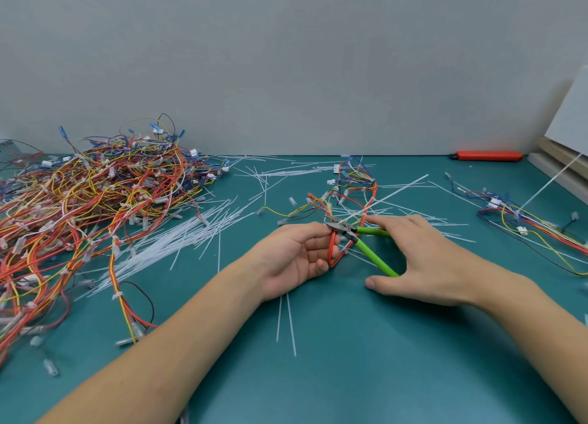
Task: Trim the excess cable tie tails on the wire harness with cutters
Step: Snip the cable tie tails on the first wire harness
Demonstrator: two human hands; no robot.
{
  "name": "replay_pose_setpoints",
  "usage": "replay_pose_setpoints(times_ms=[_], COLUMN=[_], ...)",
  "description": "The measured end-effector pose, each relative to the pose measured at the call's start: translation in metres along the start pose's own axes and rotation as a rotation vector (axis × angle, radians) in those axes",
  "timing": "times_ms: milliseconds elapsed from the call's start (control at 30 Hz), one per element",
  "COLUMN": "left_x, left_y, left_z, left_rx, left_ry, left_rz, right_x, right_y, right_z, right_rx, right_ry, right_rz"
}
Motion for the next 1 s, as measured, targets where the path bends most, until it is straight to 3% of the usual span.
replay_pose_setpoints(times_ms=[167, 600, 1000], left_x=[0.0004, 0.0024, 0.0014], left_y=[-0.0002, 0.0062, 0.0058], left_z=[-0.0003, -0.0013, -0.0022], left_rx=[0.014, 0.046, 0.046], left_ry=[-0.002, 0.023, 0.014], left_rz=[0.001, 0.121, 0.099], right_x=[0.0034, -0.0058, -0.0016], right_y=[0.0, -0.0039, -0.0062], right_z=[-0.0014, -0.0025, -0.0035], right_rx=[0.047, 0.153, 0.171], right_ry=[-0.016, -0.037, 0.022], right_rz=[0.025, -0.251, -0.188])
Point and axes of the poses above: each hand's wrist, its own z-axis away from the middle knuckle, its own y-axis out of the back of the hand, x = y × z, the point moved 1 cm from there along -z, towards the middle knuckle, and after that the axes turned 4 degrees about -x, right-handed, at the moved point
